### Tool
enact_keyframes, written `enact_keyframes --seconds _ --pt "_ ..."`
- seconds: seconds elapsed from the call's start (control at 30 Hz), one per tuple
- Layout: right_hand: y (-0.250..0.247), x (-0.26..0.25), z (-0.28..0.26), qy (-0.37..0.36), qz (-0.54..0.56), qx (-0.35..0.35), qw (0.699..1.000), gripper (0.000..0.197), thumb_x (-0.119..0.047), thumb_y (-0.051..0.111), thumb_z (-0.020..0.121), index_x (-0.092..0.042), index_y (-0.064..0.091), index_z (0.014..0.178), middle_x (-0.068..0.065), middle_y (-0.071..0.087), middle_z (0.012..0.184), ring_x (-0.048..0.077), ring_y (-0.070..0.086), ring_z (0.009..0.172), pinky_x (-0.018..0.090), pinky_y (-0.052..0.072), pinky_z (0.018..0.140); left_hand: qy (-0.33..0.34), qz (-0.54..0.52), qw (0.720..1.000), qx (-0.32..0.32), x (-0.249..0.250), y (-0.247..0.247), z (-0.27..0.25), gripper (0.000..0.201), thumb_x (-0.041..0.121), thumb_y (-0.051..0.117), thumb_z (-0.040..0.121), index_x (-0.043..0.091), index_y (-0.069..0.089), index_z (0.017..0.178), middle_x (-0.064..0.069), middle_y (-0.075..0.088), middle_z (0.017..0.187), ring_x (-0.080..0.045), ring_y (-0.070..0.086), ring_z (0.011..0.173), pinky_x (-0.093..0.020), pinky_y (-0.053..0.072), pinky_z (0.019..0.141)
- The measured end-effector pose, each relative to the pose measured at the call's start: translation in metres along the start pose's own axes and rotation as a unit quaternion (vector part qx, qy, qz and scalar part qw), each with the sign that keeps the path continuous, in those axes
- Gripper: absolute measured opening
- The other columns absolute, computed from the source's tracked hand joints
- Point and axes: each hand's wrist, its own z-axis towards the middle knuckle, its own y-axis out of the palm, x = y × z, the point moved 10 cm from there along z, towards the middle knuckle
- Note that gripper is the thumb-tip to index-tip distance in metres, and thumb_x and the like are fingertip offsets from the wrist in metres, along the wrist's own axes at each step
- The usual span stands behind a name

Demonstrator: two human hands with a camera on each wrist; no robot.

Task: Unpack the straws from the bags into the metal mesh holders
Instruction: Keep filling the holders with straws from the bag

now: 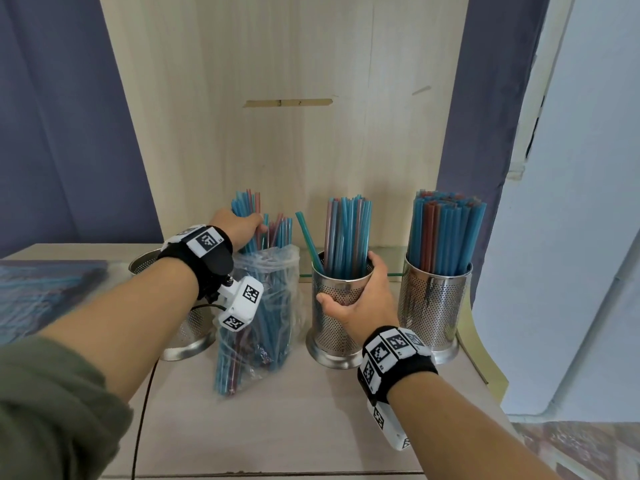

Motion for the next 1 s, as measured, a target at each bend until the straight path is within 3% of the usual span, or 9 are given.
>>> enact_keyframes --seconds 0.07,0.17,0.3,0.4,0.53,0.7,0.77,0.87,1.0 --pt "0.000 0.000 0.000 0.003 0.000 0.000 1.000 0.120 -0.053 0.087 0.057 -0.027 0.016 0.150 0.000 0.043 0.148 0.018 0.044 0.136 0.041 0.042 0.112 0.021 -0.043 0.999 0.010 0.009 -0.004 -0.002 0.022 0.027 0.059 0.092 0.012 0.074 0.085 -0.008 0.073 0.099 -0.021 0.064 0.084 -0.028 0.049 0.078" --pt "0.000 -0.002 0.000 -0.001 0.006 0.001 1.000 0.119 -0.048 0.089 0.058 -0.027 0.017 0.151 -0.001 0.044 0.147 0.017 0.045 0.135 0.040 0.043 0.112 0.045 -0.124 0.991 0.024 0.020 -0.016 0.000 0.031 0.022 0.062 0.091 0.020 0.071 0.061 -0.011 0.074 0.092 -0.029 0.069 0.093 -0.039 0.054 0.092" --pt "-0.001 -0.004 -0.001 -0.004 0.006 0.006 1.000 0.119 -0.044 0.090 0.061 -0.022 0.018 0.152 0.000 0.043 0.148 0.016 0.044 0.136 0.037 0.040 0.114 0.090 -0.177 0.978 0.060 0.039 -0.041 0.005 0.028 0.019 0.059 0.092 0.016 0.065 0.065 0.004 0.069 0.061 -0.020 0.068 0.073 -0.045 0.056 0.090" --pt "-0.002 -0.005 -0.002 -0.003 0.006 0.005 1.000 0.119 -0.042 0.090 0.061 -0.020 0.017 0.152 0.000 0.043 0.148 0.016 0.044 0.135 0.037 0.040 0.114 0.150 -0.199 0.961 0.120 0.065 -0.073 -0.007 0.023 0.019 0.056 0.090 0.018 0.061 0.067 0.004 0.066 0.067 -0.016 0.062 0.066 -0.041 0.058 0.081" --pt "-0.002 -0.005 -0.002 -0.002 0.012 0.006 1.000 0.117 -0.041 0.090 0.062 -0.020 0.019 0.152 -0.001 0.045 0.146 0.014 0.046 0.133 0.035 0.041 0.113 0.219 -0.250 0.922 0.199 0.092 -0.113 -0.031 0.014 0.021 0.053 0.091 0.015 0.057 0.079 0.007 0.062 0.068 -0.005 0.057 0.057 -0.023 0.052 0.062" --pt "-0.003 -0.007 -0.003 -0.006 0.013 0.008 1.000 0.116 -0.040 0.091 0.062 -0.020 0.019 0.152 -0.001 0.045 0.146 0.014 0.045 0.134 0.035 0.040 0.114 0.253 -0.394 0.836 0.286 0.115 -0.162 -0.061 0.009 0.021 0.053 0.087 0.017 0.046 0.082 0.004 0.052 0.058 -0.012 0.051 0.052 -0.028 0.048 0.058" --pt "-0.002 -0.006 -0.003 -0.003 0.011 0.005 1.000 0.118 -0.043 0.090 0.061 -0.021 0.018 0.152 -0.001 0.043 0.148 0.015 0.044 0.135 0.037 0.040 0.114 0.258 -0.442 0.808 0.291 0.121 -0.173 -0.071 0.010 0.019 0.055 0.086 0.014 0.046 0.084 0.006 0.049 0.055 -0.013 0.050 0.052 -0.028 0.047 0.058" --pt "-0.001 -0.004 -0.002 -0.002 0.009 0.004 1.000 0.119 -0.046 0.089 0.060 -0.024 0.017 0.152 -0.001 0.043 0.148 0.016 0.044 0.136 0.039 0.040 0.114 0.248 -0.469 0.813 0.240 0.132 -0.167 -0.076 0.012 0.020 0.058 0.082 0.014 0.047 0.080 0.007 0.047 0.055 -0.013 0.047 0.053 -0.029 0.043 0.059" --pt "0.000 -0.003 -0.003 0.004 0.012 0.003 1.000 0.121 -0.057 0.084 0.054 -0.029 0.016 0.150 -0.002 0.044 0.147 0.015 0.046 0.135 0.040 0.042 0.113 0.213 -0.444 0.858 0.145 0.134 -0.121 -0.075 0.019 0.014 0.064 0.078 0.019 0.049 0.068 0.008 0.043 0.049 -0.011 0.042 0.045 -0.027 0.041 0.054"
